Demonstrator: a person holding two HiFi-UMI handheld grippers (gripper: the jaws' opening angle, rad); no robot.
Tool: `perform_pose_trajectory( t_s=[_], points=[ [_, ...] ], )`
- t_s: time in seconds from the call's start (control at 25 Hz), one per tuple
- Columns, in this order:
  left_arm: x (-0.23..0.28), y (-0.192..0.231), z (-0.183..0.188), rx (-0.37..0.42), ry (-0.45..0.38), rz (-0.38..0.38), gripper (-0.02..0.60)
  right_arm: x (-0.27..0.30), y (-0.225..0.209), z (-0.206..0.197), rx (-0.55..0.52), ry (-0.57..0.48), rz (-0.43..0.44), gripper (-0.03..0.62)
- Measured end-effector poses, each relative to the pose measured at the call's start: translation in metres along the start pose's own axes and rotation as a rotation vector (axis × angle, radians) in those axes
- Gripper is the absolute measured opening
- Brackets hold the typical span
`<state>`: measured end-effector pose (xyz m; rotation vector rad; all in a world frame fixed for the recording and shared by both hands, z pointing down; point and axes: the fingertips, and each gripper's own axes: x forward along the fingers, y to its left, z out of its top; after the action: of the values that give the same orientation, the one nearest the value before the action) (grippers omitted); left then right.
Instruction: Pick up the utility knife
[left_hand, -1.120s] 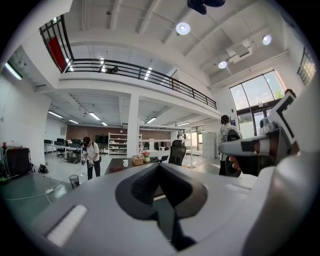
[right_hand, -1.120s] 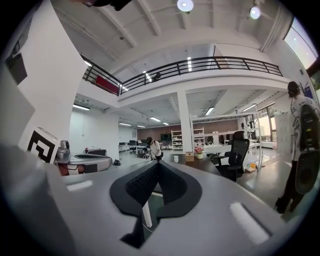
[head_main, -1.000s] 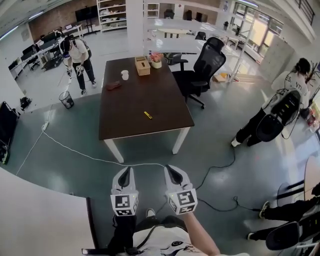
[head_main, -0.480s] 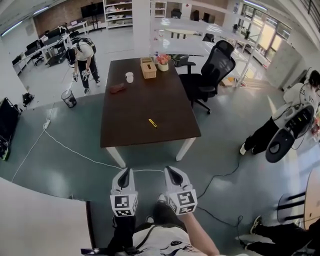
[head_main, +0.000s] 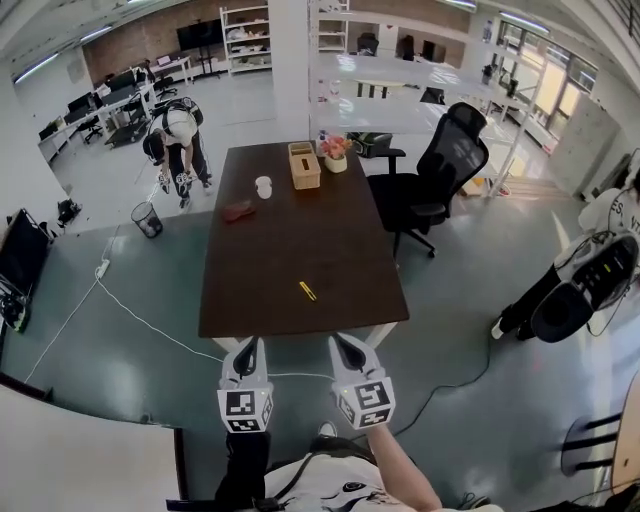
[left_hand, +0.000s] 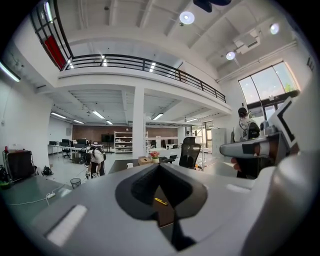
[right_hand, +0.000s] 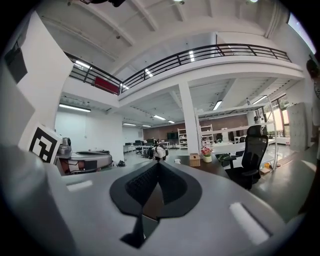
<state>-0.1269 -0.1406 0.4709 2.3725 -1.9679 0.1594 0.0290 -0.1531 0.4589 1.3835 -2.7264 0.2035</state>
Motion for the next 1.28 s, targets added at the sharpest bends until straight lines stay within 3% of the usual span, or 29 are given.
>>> perform_pose_trajectory(
  t_s=[0.2,0.6,0.96,1.28],
  points=[
    [0.022,0.001,-0.006,-0.011,0.038,0.010,-0.003,0.018,-0.027,-0.002,0.032,0.014,-0.003,0.002],
    [0.066,0.026,-0.014,-0.042,0.085,0.021,-0.003,0.060,-0.037,-0.008,0.038,0.085,0.012,0.002],
    [0.163,0.072,0.009,-0.043,0.032,-0.060,-0.003,0.145,-0.066,0.017,0.027,0.059,-0.067,0.002],
    [0.201,0.101,-0.016,-0.077,0.103,-0.115,-0.003,0.192,-0.061,-0.005,0.054,0.133,-0.103,0.002]
  ],
)
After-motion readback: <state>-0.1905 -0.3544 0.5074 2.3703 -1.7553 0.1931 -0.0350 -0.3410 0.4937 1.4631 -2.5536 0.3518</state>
